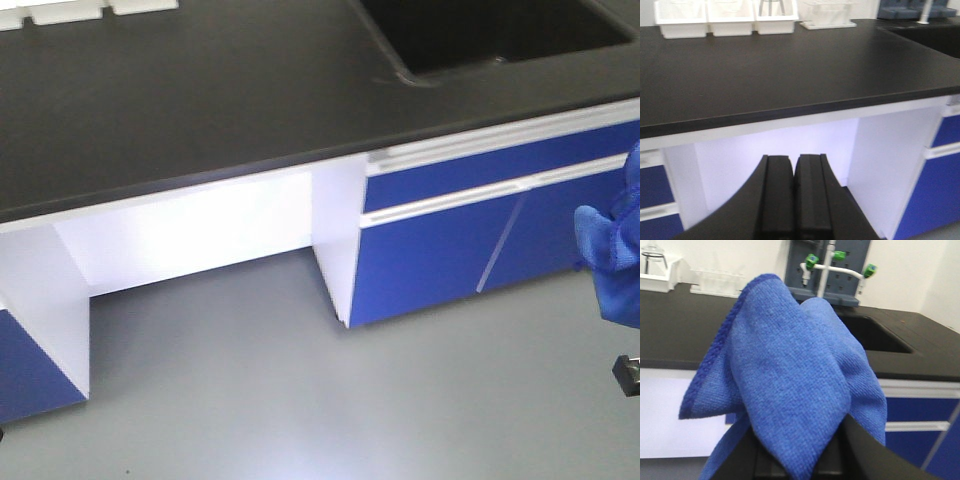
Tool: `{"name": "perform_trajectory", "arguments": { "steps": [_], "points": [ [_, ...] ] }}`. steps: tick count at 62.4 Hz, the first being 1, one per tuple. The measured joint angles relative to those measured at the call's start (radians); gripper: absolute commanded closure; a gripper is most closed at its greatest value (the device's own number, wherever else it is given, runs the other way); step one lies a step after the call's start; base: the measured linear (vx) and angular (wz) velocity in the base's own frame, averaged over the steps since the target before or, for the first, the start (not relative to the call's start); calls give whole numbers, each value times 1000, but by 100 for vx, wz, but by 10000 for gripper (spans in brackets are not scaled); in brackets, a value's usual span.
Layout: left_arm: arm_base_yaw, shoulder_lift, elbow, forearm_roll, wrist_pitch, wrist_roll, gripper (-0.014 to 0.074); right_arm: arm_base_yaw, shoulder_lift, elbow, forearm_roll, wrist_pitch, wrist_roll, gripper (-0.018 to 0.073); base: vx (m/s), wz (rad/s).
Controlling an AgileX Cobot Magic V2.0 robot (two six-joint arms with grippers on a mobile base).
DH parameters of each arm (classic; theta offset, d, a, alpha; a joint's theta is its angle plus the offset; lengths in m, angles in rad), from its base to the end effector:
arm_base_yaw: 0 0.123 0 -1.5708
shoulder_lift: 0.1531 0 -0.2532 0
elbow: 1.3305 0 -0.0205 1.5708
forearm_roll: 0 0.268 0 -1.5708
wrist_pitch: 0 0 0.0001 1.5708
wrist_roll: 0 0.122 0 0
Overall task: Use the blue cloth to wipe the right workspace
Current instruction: 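Hold the cloth in the right gripper while the base drives to another counter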
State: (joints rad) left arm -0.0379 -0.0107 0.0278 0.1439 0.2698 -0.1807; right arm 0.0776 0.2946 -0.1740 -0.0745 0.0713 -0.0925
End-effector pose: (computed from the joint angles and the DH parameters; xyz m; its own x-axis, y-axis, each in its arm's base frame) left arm 0.1349 -0.0004 0.1742 -0.1955 -0.0345 -0.9801 -0.0078 0.9994 -0.0336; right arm 0.1612 0.0119 0.2313 -0.0906 -0.1736 -0.9806 -0.0885 0.9822 -0.1657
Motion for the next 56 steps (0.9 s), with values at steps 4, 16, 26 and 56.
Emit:
{"name": "perform_trajectory", "arguments": {
  "steps": [4,16,26,56],
  "points": [
    [0,0,0,0,0,0,602,0,0,0,0,1,0,564,-30,-44],
    [0,0,0,0,0,0,602,0,0,0,0,2,0,564,-28,-45],
    [0,0,0,0,0,0,602,0,0,0,0,2,0,564,-25,-54],
    [0,0,0,0,0,0,602,0,0,0,0,3,0,564,-20,-73]
  ]
}}
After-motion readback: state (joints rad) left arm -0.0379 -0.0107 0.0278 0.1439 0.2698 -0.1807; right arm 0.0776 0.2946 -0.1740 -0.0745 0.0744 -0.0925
